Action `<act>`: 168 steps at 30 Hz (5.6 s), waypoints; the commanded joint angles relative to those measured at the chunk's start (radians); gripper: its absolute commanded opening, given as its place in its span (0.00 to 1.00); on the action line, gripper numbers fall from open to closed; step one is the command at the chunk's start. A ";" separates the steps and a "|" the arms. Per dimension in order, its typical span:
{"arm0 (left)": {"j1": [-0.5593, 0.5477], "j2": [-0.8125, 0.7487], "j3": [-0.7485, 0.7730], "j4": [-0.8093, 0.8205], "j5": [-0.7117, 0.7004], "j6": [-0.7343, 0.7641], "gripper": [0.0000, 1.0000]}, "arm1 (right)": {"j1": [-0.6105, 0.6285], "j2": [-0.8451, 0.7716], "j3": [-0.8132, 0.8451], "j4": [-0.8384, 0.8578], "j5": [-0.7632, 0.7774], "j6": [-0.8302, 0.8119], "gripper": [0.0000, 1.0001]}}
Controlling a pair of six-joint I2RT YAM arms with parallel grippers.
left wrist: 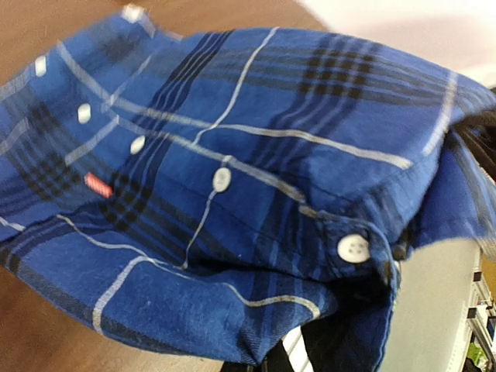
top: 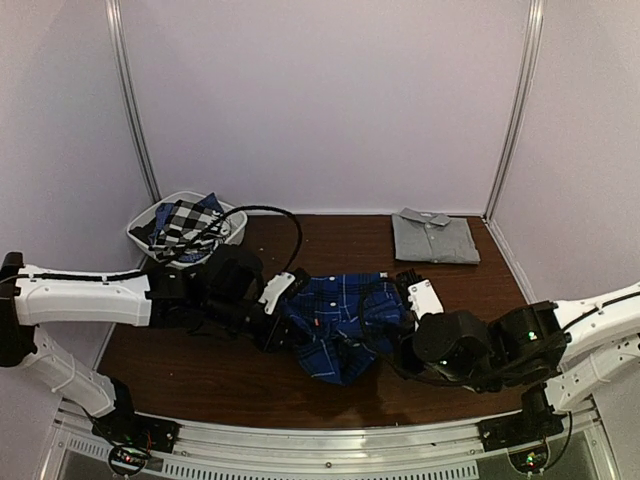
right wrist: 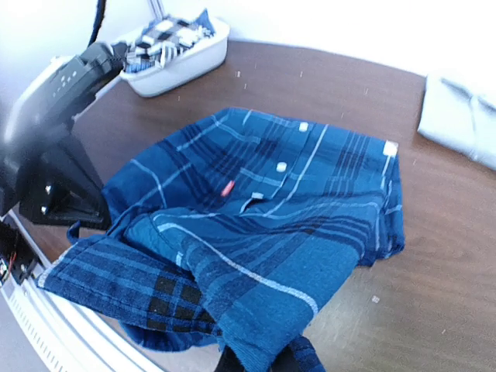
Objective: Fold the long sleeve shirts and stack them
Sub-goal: Smooth out the crumpled shirt at the center of the board.
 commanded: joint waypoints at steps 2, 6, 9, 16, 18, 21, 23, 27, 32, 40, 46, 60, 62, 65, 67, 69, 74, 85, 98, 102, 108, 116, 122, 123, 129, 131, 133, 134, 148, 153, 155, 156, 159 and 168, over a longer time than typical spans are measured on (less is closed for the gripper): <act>-0.005 -0.101 0.190 -0.066 0.031 0.137 0.00 | -0.032 -0.099 0.130 0.037 0.231 -0.242 0.00; -0.005 -0.131 0.358 -0.119 0.055 0.191 0.00 | -0.037 -0.119 0.274 0.124 0.320 -0.458 0.00; -0.005 -0.131 0.476 -0.143 0.091 0.221 0.00 | -0.037 -0.125 0.370 0.242 0.340 -0.639 0.00; 0.035 -0.092 0.659 -0.140 -0.037 0.212 0.00 | -0.072 -0.052 0.580 0.428 0.289 -0.929 0.00; 0.119 -0.054 0.673 -0.151 -0.051 0.169 0.00 | -0.184 0.004 0.663 0.331 0.190 -0.859 0.00; 0.242 0.035 0.692 -0.174 -0.044 0.120 0.00 | -0.467 0.102 0.723 0.196 -0.139 -0.698 0.00; 0.317 0.115 0.694 -0.176 -0.031 0.101 0.00 | -0.629 0.182 0.724 0.186 -0.375 -0.643 0.00; 0.459 0.355 0.697 -0.117 0.074 0.039 0.00 | -0.860 0.421 0.729 0.231 -0.691 -0.557 0.00; 0.494 0.688 0.910 -0.164 0.081 0.052 0.00 | -1.017 0.766 0.805 0.248 -0.845 -0.479 0.00; 0.492 0.740 0.952 -0.208 -0.003 0.053 0.66 | -1.034 0.873 0.806 0.188 -0.801 -0.456 0.53; 0.486 0.601 0.730 -0.152 -0.055 0.048 0.89 | -1.036 0.722 0.594 0.256 -0.709 -0.441 0.77; 0.258 0.442 0.408 -0.123 -0.046 -0.002 0.79 | -0.990 0.446 0.229 0.270 -0.685 -0.412 0.80; 0.220 0.443 0.378 -0.117 -0.041 -0.022 0.78 | -0.981 0.403 0.171 0.278 -0.685 -0.396 0.80; 0.180 0.443 0.337 -0.104 -0.043 -0.048 0.77 | -0.970 0.347 0.084 0.294 -0.680 -0.376 0.80; 0.166 0.442 0.305 -0.092 -0.035 -0.069 0.75 | -0.968 0.324 0.044 0.307 -0.678 -0.366 0.80; 0.156 0.445 0.280 -0.077 -0.025 -0.087 0.74 | -0.966 0.313 0.014 0.322 -0.678 -0.358 0.80; 0.129 0.463 0.262 -0.055 -0.006 -0.112 0.69 | -0.963 0.334 -0.006 0.368 -0.716 -0.357 0.79; 0.105 0.508 0.268 -0.035 0.024 -0.142 0.55 | -0.936 0.426 0.021 0.380 -0.732 -0.344 0.69; 0.084 0.536 0.271 -0.037 0.015 -0.152 0.15 | -0.896 0.470 0.002 0.373 -0.668 -0.309 0.53; 0.085 0.494 0.280 -0.077 -0.063 -0.158 0.00 | -0.896 0.468 0.003 0.356 -0.638 -0.306 0.43; 0.104 0.380 0.282 -0.184 -0.251 -0.171 0.00 | -0.895 0.463 0.000 0.336 -0.634 -0.310 0.21; 0.208 0.200 0.186 -0.266 -0.443 -0.191 0.00 | -0.850 0.435 -0.012 0.295 -0.634 -0.305 0.09; 0.294 0.132 0.161 -0.276 -0.454 -0.162 0.00 | -0.720 0.363 -0.003 0.189 -0.548 -0.305 0.38; 0.304 0.129 0.163 -0.276 -0.453 -0.158 0.00 | -0.692 0.355 -0.004 0.170 -0.539 -0.302 0.42; 0.348 0.134 0.188 -0.276 -0.434 -0.132 0.00 | -0.535 0.349 -0.018 0.069 -0.465 -0.274 0.65; 0.355 0.143 0.203 -0.274 -0.422 -0.125 0.00 | -0.509 0.351 -0.039 0.053 -0.459 -0.255 0.66; 0.358 0.150 0.214 -0.272 -0.419 -0.118 0.00 | -0.497 0.352 -0.071 0.057 -0.466 -0.234 0.65; 0.359 0.153 0.218 -0.272 -0.416 -0.115 0.00 | -0.493 0.354 -0.087 0.064 -0.474 -0.226 0.63; 0.372 0.172 0.237 -0.263 -0.401 -0.091 0.00 | -0.365 0.437 -0.148 0.098 -0.586 -0.150 0.30; 0.378 0.170 0.246 -0.262 -0.398 -0.081 0.00 | -0.279 0.459 -0.051 0.078 -0.675 -0.147 0.10; 0.380 0.163 0.247 -0.263 -0.399 -0.078 0.00 | -0.246 0.470 0.005 0.056 -0.679 -0.147 0.08; 0.380 0.160 0.249 -0.264 -0.398 -0.076 0.00 | -0.241 0.473 0.022 0.045 -0.670 -0.145 0.08; 0.385 0.146 0.253 -0.265 -0.398 -0.073 0.00 | -0.243 0.467 0.072 0.002 -0.615 -0.142 0.06; 0.459 0.136 0.380 -0.314 -0.460 -0.005 0.00 | -0.383 0.422 0.223 -0.131 -0.394 -0.172 0.00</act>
